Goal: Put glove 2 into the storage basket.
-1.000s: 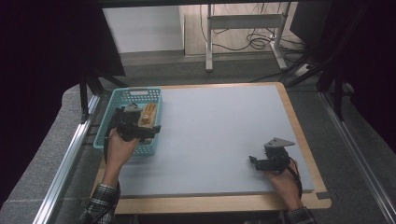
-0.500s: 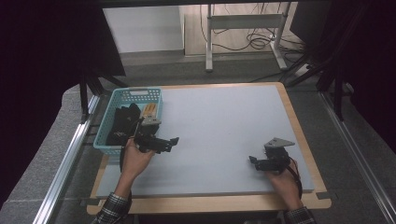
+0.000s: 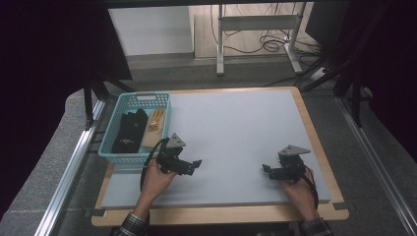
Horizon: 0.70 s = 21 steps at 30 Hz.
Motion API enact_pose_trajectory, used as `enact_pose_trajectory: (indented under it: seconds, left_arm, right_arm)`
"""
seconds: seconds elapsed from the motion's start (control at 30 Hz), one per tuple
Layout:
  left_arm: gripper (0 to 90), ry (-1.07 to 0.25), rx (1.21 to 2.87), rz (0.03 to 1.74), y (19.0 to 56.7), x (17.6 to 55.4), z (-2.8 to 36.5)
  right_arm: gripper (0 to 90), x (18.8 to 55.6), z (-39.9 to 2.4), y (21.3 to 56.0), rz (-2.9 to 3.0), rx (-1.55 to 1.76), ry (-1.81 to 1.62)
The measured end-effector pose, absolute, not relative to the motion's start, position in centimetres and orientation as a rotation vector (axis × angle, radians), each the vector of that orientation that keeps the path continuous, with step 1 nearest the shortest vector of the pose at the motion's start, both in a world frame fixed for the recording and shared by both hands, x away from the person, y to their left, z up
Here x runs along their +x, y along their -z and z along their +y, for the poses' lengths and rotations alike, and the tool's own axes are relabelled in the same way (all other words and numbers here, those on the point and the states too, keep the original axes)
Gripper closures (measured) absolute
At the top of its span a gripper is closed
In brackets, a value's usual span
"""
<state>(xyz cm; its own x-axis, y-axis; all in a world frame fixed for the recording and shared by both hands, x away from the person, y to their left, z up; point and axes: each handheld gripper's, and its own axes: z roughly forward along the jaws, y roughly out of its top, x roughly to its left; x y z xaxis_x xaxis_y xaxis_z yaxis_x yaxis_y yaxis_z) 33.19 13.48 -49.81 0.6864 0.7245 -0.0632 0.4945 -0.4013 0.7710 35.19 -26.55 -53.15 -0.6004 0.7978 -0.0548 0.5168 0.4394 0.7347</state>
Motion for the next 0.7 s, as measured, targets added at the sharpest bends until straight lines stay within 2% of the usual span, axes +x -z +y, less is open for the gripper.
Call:
enact_pose_trajectory:
  seconds: [0.53,0.7]
  left_arm:
    - [0.0,-0.373,2.22,0.969,54.6,32.1,12.8]
    - [0.2,-0.347,2.196,0.992,54.8,32.1,12.9]
  right_arm:
    - [18.1,35.2,-26.5,53.1,2.301,1.114,-0.972]
    - [18.1,35.2,-26.5,53.1,2.301,1.113,-0.971]
